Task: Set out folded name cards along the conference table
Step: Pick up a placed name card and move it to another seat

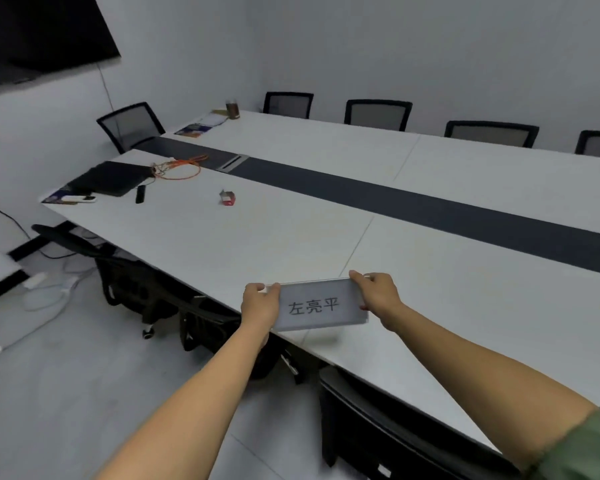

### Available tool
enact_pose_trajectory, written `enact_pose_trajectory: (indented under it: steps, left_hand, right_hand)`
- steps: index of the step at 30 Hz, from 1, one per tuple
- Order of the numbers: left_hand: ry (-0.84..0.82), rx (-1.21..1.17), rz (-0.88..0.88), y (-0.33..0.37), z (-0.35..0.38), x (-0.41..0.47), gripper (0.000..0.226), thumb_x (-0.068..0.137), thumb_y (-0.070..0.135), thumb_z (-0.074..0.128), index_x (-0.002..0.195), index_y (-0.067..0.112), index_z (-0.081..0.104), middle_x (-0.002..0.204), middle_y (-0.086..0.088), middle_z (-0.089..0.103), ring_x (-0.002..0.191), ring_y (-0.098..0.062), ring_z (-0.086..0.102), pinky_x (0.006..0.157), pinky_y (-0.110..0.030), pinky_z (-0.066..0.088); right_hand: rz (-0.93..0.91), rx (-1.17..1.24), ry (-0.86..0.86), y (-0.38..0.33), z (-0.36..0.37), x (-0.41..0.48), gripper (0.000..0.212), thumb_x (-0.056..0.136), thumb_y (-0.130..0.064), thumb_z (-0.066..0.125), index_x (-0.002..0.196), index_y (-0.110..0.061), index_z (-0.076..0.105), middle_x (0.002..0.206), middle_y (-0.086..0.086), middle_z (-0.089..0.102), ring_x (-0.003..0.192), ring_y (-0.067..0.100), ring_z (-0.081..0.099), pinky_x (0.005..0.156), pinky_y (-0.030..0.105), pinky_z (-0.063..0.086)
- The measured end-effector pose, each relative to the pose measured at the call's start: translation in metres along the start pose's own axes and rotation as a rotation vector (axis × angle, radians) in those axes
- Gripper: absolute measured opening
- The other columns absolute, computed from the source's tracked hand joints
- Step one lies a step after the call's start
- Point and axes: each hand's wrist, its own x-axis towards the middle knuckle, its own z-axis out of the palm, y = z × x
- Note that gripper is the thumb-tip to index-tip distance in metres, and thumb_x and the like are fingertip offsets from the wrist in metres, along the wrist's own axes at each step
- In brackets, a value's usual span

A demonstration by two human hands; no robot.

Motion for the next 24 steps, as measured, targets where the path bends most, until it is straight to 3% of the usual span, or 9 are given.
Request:
enact_pose_trajectory:
  steps: [4,7,12,15,17,21,24]
  left_hand:
    - [0.011,0.024,0.031,0.002,-0.069,0.063,0.039,0.094,0.036,0.055,0.115,0.004,0.052,0.112,-0.009,0.058,0.088,-0.021,0.056,0.059,-0.027,0.044]
    - [0.003,0.074,0.070,0.004,-0.111,0.105,0.034,0.094,0.037,0.053,0.101,0.004,0.052,0.104,-0.008,0.059,0.085,-0.021,0.056,0.058,-0.027,0.042]
    - [-0.083,0.179,0.087,0.000,-0.127,0.154,0.020,0.096,0.033,0.049,0.095,0.013,0.044,0.095,-0.006,0.053,0.084,-0.024,0.053,0.066,-0.032,0.043]
    - [-0.138,0.204,0.053,-0.007,-0.117,0.185,0.019,0.097,0.032,0.047,0.096,0.013,0.042,0.091,-0.003,0.052,0.083,-0.026,0.056,0.069,-0.036,0.049]
    - [-0.170,0.219,0.031,-0.011,-0.107,0.204,0.019,0.097,0.032,0.046,0.094,0.013,0.041,0.089,-0.001,0.050,0.088,-0.029,0.060,0.076,-0.040,0.053]
    - [-0.236,0.250,-0.014,-0.018,-0.086,0.250,0.025,0.097,0.032,0.045,0.081,0.015,0.038,0.079,0.000,0.048,0.086,-0.029,0.062,0.064,-0.032,0.046]
    - [-0.280,0.288,-0.060,-0.019,-0.066,0.282,0.033,0.097,0.029,0.044,0.069,0.019,0.030,0.070,0.001,0.042,0.071,-0.024,0.055,0.056,-0.026,0.039]
  right_hand:
    - [-0.009,0.033,0.023,-0.029,0.082,0.008,0.048,0.089,-0.048,0.058,0.099,-0.001,0.065,0.103,0.012,0.065,0.091,0.027,0.061,0.089,0.053,0.054]
    - [-0.013,0.047,0.051,-0.049,0.135,0.014,0.056,0.090,-0.046,0.057,0.102,0.008,0.063,0.095,0.013,0.064,0.083,0.024,0.056,0.089,0.057,0.053]
    - [0.042,0.020,0.082,-0.058,0.174,0.037,0.045,0.090,-0.047,0.056,0.083,-0.002,0.060,0.087,0.009,0.059,0.079,0.027,0.055,0.086,0.048,0.055]
    - [0.095,0.014,0.102,-0.054,0.186,0.063,0.046,0.087,-0.050,0.058,0.094,-0.004,0.064,0.095,0.009,0.064,0.091,0.030,0.061,0.088,0.050,0.055]
    - [0.130,0.013,0.099,-0.048,0.192,0.081,0.044,0.086,-0.050,0.059,0.090,-0.006,0.062,0.091,0.007,0.063,0.088,0.029,0.060,0.087,0.049,0.055]
    - [0.190,0.001,0.111,-0.037,0.205,0.121,0.038,0.086,-0.047,0.060,0.069,-0.015,0.050,0.075,0.004,0.053,0.074,0.026,0.051,0.075,0.042,0.050]
    - [0.232,-0.030,0.135,-0.034,0.208,0.152,0.041,0.088,-0.045,0.060,0.064,-0.016,0.045,0.070,0.003,0.050,0.071,0.026,0.050,0.070,0.038,0.044]
